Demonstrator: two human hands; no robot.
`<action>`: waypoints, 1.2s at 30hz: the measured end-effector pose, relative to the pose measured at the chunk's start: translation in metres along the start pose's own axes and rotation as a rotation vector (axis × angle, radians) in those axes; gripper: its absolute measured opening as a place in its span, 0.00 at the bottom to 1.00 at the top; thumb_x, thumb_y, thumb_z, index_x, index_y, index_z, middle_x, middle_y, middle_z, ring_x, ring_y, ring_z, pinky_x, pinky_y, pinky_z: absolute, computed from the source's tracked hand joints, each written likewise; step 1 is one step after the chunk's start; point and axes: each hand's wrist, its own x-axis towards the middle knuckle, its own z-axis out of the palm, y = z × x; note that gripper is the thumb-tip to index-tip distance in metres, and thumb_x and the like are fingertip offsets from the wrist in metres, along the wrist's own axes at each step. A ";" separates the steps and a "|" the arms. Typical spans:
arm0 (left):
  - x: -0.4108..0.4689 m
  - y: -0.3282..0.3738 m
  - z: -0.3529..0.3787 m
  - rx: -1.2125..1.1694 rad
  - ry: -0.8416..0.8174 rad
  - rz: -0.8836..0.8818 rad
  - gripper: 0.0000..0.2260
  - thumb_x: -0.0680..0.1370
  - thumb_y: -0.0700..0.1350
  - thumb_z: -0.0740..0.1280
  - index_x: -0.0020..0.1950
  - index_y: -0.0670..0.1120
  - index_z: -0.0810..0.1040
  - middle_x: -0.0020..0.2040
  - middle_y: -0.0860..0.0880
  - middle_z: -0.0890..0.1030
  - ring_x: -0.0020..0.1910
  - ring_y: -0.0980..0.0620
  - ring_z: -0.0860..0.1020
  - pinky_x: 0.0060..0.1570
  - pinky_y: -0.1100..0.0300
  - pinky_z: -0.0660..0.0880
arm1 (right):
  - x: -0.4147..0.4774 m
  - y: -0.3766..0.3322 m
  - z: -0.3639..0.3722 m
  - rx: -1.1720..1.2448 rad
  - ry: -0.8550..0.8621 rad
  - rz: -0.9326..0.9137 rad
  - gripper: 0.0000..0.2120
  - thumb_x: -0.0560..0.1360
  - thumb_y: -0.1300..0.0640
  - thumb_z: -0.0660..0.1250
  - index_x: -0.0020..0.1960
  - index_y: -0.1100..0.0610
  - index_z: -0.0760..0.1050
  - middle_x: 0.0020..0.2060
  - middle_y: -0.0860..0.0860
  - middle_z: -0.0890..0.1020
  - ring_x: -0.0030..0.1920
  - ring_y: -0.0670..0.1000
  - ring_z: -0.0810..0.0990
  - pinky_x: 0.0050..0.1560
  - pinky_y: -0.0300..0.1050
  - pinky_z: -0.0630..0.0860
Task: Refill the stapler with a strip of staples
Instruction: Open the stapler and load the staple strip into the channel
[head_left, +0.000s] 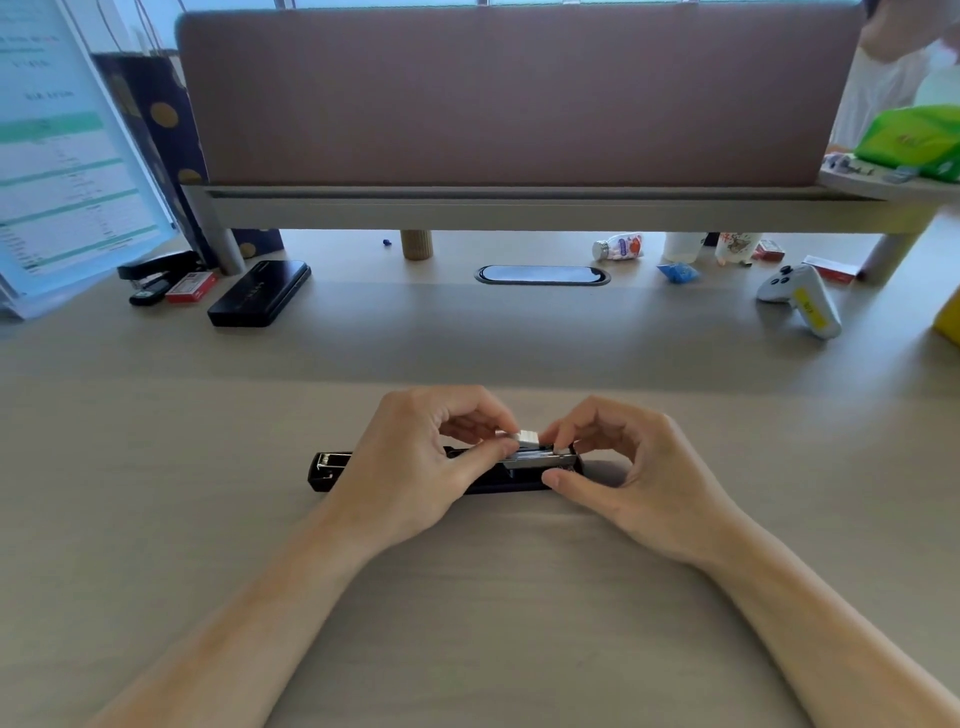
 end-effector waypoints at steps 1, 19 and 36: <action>0.000 0.000 0.000 0.006 -0.007 0.005 0.04 0.74 0.41 0.78 0.44 0.50 0.88 0.40 0.56 0.88 0.44 0.58 0.87 0.48 0.69 0.79 | -0.001 0.001 0.000 0.003 0.001 0.002 0.11 0.70 0.62 0.81 0.45 0.51 0.81 0.48 0.45 0.90 0.51 0.48 0.89 0.61 0.55 0.83; -0.001 0.002 0.007 0.091 -0.008 0.031 0.04 0.74 0.43 0.79 0.44 0.52 0.89 0.38 0.60 0.87 0.43 0.65 0.84 0.45 0.77 0.73 | 0.000 0.005 0.002 -0.054 0.020 0.027 0.08 0.73 0.59 0.80 0.45 0.49 0.83 0.44 0.46 0.89 0.50 0.47 0.88 0.61 0.51 0.83; -0.003 -0.004 0.001 0.279 -0.093 0.099 0.05 0.76 0.51 0.75 0.52 0.57 0.85 0.46 0.63 0.87 0.33 0.54 0.83 0.40 0.62 0.78 | 0.000 0.006 0.001 -0.022 0.039 0.024 0.09 0.72 0.63 0.80 0.45 0.53 0.82 0.42 0.47 0.89 0.47 0.48 0.88 0.58 0.50 0.84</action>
